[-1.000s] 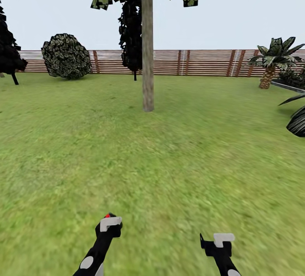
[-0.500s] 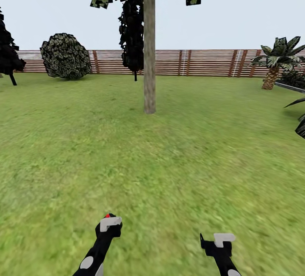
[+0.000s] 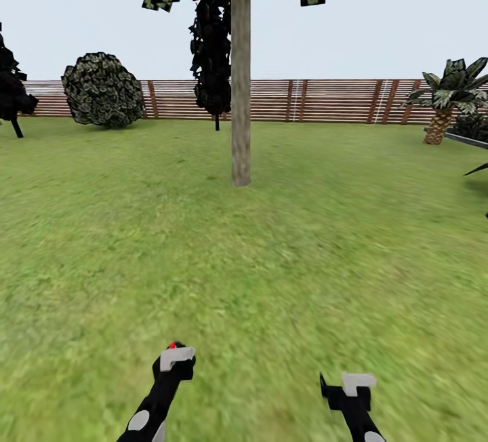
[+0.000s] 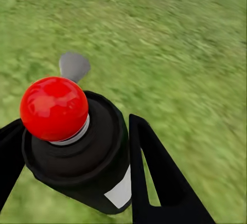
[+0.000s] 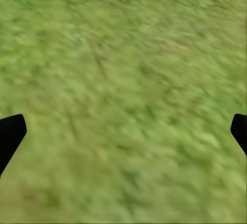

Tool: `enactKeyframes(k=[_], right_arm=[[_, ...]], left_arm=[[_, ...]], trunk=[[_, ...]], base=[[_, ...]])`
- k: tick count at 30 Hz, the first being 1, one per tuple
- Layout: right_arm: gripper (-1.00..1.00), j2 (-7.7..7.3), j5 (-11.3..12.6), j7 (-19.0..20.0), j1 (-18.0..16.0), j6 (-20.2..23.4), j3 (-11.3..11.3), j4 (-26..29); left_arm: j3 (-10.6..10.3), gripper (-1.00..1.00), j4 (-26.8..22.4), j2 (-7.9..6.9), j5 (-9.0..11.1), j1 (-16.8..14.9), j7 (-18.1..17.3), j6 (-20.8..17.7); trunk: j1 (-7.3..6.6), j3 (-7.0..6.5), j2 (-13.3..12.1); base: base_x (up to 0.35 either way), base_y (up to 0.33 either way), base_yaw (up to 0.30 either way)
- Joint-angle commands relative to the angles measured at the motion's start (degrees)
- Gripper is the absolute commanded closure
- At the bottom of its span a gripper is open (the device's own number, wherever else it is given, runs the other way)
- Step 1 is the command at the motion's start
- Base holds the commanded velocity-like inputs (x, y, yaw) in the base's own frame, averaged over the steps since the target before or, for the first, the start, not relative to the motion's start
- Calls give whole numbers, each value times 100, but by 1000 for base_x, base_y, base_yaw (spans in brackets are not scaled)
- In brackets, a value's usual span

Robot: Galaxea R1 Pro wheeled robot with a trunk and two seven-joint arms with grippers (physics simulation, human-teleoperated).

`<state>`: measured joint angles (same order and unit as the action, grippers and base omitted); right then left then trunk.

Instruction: In the garden, pick up the pesticide atomizer on the floor and spray pesticide onto both trees until each tree trunk is fully covered.

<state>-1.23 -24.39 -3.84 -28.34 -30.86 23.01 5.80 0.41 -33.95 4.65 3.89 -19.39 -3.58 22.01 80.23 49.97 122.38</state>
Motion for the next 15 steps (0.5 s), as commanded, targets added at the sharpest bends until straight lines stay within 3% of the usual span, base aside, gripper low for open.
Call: enactKeyframes(k=[1, 15], right_arm=[[-100, 0, -63, -39, -5, -17, 19, -9], [-100, 0, -66, -38, -5, -16, 19, -25]], left_arm=[[6, 100, 3, 1, 41, -3, -38, 14], [3, 100, 9, 1, 41, -3, -38, 14]], trunk=[[3, 5, 2], [3, 5, 2]], base=[[350, 3, 0], [350, 1, 0]])
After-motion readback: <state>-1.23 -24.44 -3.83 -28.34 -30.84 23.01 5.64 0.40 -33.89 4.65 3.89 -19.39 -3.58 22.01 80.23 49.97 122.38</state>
